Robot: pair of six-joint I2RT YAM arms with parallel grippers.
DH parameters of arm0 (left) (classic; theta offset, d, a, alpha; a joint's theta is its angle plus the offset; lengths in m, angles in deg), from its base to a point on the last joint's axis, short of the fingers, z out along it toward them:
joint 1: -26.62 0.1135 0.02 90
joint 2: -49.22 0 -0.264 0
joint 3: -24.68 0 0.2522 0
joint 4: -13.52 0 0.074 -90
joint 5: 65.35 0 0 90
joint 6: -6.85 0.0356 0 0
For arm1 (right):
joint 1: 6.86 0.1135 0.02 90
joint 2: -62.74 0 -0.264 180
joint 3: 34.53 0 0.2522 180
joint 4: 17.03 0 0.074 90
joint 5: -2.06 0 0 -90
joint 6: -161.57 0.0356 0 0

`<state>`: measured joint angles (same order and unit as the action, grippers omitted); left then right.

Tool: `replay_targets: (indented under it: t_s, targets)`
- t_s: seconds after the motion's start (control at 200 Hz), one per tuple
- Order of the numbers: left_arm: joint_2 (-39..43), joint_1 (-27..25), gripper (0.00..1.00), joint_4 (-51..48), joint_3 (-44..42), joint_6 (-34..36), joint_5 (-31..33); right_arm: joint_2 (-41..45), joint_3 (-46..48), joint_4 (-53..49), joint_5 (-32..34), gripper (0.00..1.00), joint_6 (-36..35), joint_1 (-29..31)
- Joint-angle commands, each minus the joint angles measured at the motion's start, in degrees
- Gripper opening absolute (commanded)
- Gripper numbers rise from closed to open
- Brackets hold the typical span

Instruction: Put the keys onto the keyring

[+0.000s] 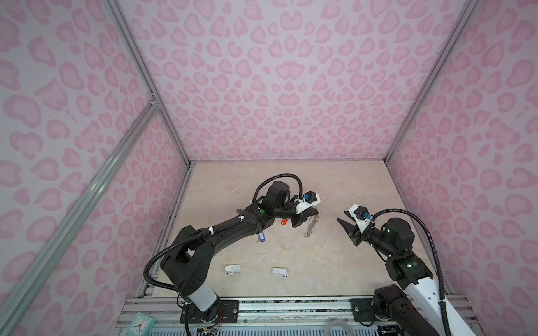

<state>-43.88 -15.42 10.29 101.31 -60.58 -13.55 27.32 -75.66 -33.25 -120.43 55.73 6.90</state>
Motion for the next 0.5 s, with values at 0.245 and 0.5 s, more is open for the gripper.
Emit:
replay_targets:
  t_s: [0.245,0.5]
  targets:
    - [3.58,1.36,0.04,6.92,-2.04,5.46,-6.77,-11.07,-10.45,-6.43,-10.84,0.36,0.67,1.9]
    - [5.11,1.66,0.04,7.23,-2.55,6.83,-7.83,-15.21,-12.1,-7.54,-11.28,0.27,-3.49,4.87]
